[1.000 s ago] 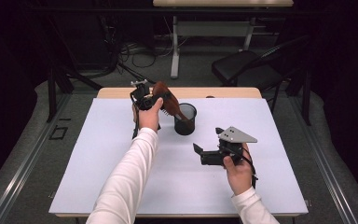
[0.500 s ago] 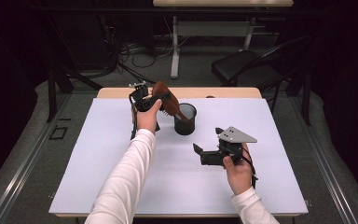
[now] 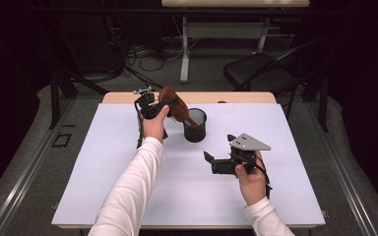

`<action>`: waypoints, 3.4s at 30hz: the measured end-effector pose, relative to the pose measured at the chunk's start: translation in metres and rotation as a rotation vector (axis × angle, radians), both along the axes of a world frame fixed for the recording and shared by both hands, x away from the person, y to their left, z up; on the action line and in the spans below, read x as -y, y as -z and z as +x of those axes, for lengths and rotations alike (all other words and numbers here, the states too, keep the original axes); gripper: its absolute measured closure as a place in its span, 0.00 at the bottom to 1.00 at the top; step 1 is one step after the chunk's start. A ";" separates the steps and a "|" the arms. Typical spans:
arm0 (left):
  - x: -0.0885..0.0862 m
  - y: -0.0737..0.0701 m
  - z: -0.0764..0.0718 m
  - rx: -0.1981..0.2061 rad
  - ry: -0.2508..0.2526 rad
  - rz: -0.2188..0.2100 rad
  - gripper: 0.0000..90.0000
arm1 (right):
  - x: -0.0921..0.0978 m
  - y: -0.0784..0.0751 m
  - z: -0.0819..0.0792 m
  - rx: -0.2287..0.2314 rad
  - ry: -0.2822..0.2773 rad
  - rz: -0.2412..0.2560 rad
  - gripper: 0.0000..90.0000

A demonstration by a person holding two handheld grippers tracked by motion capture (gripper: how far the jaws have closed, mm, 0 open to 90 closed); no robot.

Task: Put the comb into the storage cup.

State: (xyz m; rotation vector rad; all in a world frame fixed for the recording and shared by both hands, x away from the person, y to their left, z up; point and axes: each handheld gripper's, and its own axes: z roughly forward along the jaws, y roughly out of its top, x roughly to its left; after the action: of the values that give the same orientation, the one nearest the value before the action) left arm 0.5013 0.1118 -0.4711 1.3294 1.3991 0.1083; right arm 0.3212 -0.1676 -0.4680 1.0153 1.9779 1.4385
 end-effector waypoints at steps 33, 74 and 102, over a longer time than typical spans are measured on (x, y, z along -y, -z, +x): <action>0.001 -0.001 0.000 0.030 0.025 0.016 0.43 | 0.000 0.000 0.000 0.000 0.001 -0.003 0.02; 0.005 -0.008 -0.004 0.080 0.013 0.076 0.18 | -0.001 0.001 0.000 0.000 0.000 -0.007 0.02; 0.002 -0.018 -0.010 0.117 0.056 0.096 0.01 | -0.002 0.002 0.000 -0.003 0.002 -0.012 0.02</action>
State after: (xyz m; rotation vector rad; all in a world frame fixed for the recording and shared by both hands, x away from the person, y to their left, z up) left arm 0.4914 0.1096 -0.4532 1.4175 1.2697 0.2144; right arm 0.3212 -0.1658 -0.4700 1.0143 1.9844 1.4228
